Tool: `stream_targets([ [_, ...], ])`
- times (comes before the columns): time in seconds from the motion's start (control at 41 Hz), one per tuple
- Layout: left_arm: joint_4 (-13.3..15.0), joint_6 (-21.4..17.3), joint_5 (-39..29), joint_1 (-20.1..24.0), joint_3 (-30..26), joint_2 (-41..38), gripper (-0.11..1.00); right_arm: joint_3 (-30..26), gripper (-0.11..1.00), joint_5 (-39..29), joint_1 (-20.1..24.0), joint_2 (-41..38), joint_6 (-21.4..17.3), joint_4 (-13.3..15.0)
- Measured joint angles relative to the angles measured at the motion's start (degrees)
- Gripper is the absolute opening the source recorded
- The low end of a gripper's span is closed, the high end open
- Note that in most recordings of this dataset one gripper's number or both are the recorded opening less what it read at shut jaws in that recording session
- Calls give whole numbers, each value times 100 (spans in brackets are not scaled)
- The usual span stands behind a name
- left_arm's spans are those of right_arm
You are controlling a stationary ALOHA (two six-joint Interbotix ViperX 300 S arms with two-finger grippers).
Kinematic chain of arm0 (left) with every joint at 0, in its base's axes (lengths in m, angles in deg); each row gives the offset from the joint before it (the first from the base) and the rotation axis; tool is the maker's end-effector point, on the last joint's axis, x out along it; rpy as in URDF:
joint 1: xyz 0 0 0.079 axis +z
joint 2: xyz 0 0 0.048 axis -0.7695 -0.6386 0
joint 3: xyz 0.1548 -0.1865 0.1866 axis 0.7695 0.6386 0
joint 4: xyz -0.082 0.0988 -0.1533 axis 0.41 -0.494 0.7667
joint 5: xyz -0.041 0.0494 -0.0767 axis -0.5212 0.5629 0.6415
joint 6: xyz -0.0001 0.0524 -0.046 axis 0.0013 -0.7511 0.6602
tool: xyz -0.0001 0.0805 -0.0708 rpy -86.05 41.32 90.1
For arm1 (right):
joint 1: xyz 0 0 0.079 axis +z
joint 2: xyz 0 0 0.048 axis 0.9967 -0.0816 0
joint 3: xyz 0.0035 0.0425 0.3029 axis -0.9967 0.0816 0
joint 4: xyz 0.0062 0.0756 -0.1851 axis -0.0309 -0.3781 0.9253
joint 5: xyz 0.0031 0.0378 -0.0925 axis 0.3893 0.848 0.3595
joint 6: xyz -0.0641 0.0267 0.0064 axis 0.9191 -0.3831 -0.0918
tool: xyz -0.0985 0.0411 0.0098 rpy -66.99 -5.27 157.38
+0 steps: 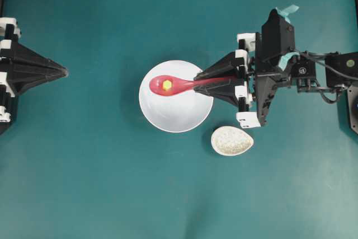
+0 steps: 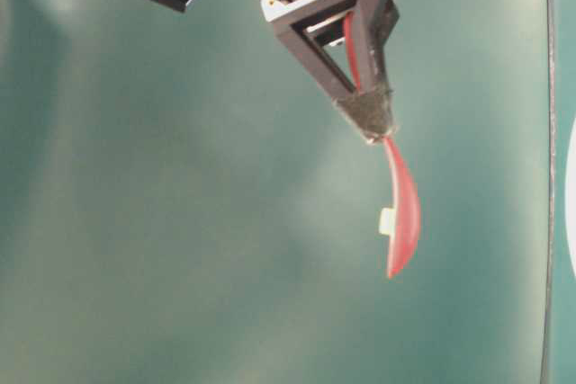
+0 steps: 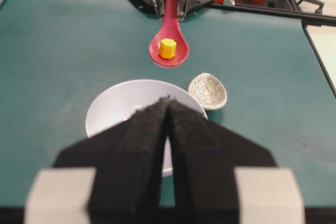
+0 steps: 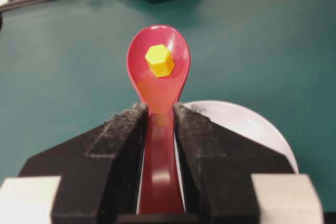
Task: Scoop the yellow hexagonal prism block from the bowl with a spoon using the right arm.
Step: 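Lift the spoon carrying the yellow block up out of the bowl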
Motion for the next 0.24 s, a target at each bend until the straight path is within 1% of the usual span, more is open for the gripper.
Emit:
stream_targets([
  [0.244, 0, 0, 26, 9, 0, 0, -1, -26, 25, -9, 0, -9, -26, 0],
])
